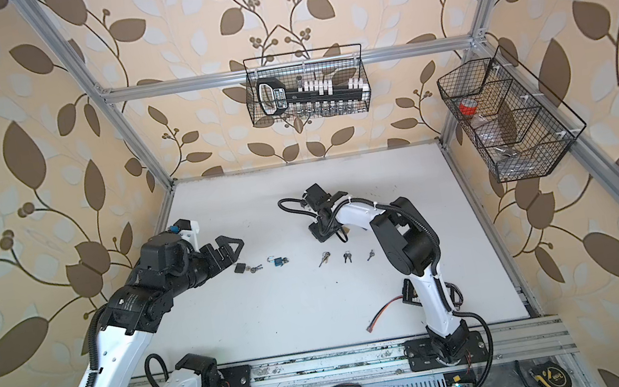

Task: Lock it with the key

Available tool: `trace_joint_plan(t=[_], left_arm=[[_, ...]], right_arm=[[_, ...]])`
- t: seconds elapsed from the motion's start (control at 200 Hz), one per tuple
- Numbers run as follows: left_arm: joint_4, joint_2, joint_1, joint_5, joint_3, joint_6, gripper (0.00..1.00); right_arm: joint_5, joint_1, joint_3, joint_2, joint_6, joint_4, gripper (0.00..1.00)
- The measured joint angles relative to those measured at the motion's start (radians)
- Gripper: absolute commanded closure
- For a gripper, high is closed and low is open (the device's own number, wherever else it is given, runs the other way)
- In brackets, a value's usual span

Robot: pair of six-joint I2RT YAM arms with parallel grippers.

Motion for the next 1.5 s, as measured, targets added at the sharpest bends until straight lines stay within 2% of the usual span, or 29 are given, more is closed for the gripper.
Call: trace_joint_plan(t=[0.2,0.275,0.44,0.57,0.665,0.81,0.88,1.035,1.175,1.38,1.5], left_arm=[[-0.016,0.009,0.0,-0.001,0.0,0.024,0.01],[-0.023,0.015,0.0,-0.001,0.002,0.037,0.01],[-0.019,0.044,-0.01,0.005,0.005,0.043,0.01],[0.013,0.091,-0.11,-0.009,0.005,0.032,0.01],[0.042,0.136,-0.161,-0.008,0.004,0.014,0.01],[0.09,0.171,-0.148,-0.006,-0.016,-0.014,0.01],[0.111,0.171,-0.108,0.006,-0.031,-0.027,0.01],[0.139,0.16,0.054,0.068,-0.074,-0.04,0.01],[0.137,0.121,0.208,0.146,-0.093,-0.04,0.01],[0.135,0.051,0.513,0.305,-0.13,-0.04,0.01],[0.12,0.045,0.608,0.36,-0.133,-0.041,0.01]], right_arm=[[0.009,0.0,-0.001,-0.064,0.0,-0.013,0.52],[0.003,0.0,-0.03,-0.135,0.004,0.016,0.46],[-0.03,0.018,-0.245,-0.417,0.015,0.184,0.4],[-0.077,0.058,-0.415,-0.576,0.015,0.367,0.36],[-0.113,0.072,-0.506,-0.608,0.015,0.48,0.36],[-0.143,0.092,-0.562,-0.586,-0.019,0.573,0.34],[-0.152,0.12,-0.562,-0.566,-0.057,0.614,0.31],[-0.211,0.214,-0.542,-0.491,-0.2,0.646,0.29],[-0.263,0.274,-0.412,-0.338,-0.296,0.595,0.29],[-0.288,0.322,-0.182,-0.127,-0.327,0.544,0.32],[-0.296,0.348,-0.06,-0.018,-0.325,0.524,0.33]])
